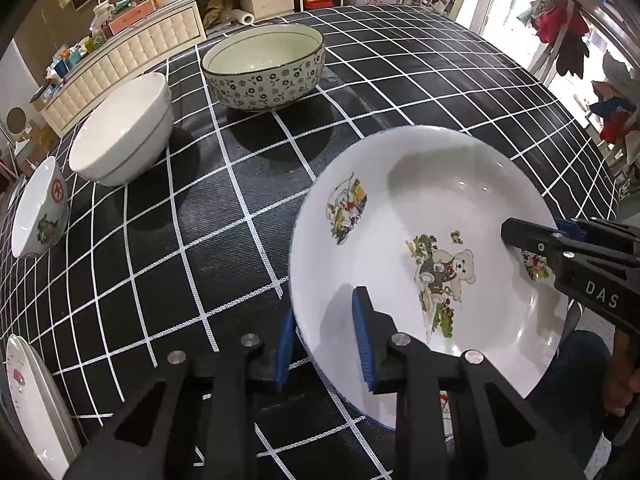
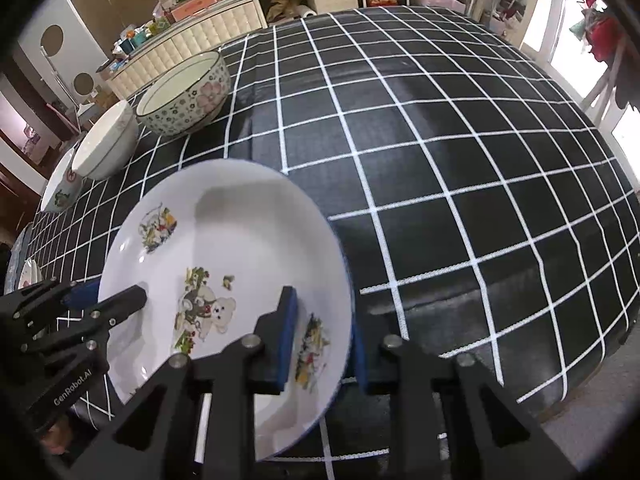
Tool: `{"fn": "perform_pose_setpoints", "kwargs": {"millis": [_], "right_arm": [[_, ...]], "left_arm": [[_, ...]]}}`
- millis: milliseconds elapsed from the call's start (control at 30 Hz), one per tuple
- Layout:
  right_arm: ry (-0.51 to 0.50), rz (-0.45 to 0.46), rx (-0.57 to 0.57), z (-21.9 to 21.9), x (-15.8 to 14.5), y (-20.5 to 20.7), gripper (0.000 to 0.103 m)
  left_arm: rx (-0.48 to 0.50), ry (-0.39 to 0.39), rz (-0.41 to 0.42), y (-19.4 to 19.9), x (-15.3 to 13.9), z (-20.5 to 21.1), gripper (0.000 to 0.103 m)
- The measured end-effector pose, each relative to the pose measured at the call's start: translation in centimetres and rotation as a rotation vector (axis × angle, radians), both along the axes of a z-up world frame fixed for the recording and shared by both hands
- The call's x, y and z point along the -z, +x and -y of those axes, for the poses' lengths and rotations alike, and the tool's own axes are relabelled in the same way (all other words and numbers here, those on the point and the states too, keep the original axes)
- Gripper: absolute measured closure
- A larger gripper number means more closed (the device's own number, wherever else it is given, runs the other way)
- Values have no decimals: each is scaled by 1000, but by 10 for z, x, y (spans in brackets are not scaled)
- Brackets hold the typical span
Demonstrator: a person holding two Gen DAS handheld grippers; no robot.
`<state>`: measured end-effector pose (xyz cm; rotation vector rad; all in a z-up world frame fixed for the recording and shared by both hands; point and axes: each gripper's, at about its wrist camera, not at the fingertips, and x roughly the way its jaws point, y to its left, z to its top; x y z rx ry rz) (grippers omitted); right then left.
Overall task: Organize plates and bowls
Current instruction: 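Lift the bear-print plate and carry it toward the stacked plates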
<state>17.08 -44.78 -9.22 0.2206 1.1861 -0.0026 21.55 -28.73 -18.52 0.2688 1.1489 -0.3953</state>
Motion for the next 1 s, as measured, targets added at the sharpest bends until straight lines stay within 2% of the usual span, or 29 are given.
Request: {"fn": "perform_pose_setpoints", "kwargs": {"millis": [233,433,667,800,1000], "right_arm": [[-52,15,10,-9,-6,0,74],[-4,7,17,-7,-6,1,74],[25,42,12,-20,-23,1,74],[19,54,-16,-43,-36,6,74],[27,90,-88,-88,-56,13,74]], "left_arm": [[5,-2,-9,-1,-1,-2,79],[14,-3,11,-5,-9,-6,79],[19,14,49,-9,-30,-14,79],[-6,8,64,-9,-41,-31,79],[-68,-17,82,-14,-62,-78,79]]}}
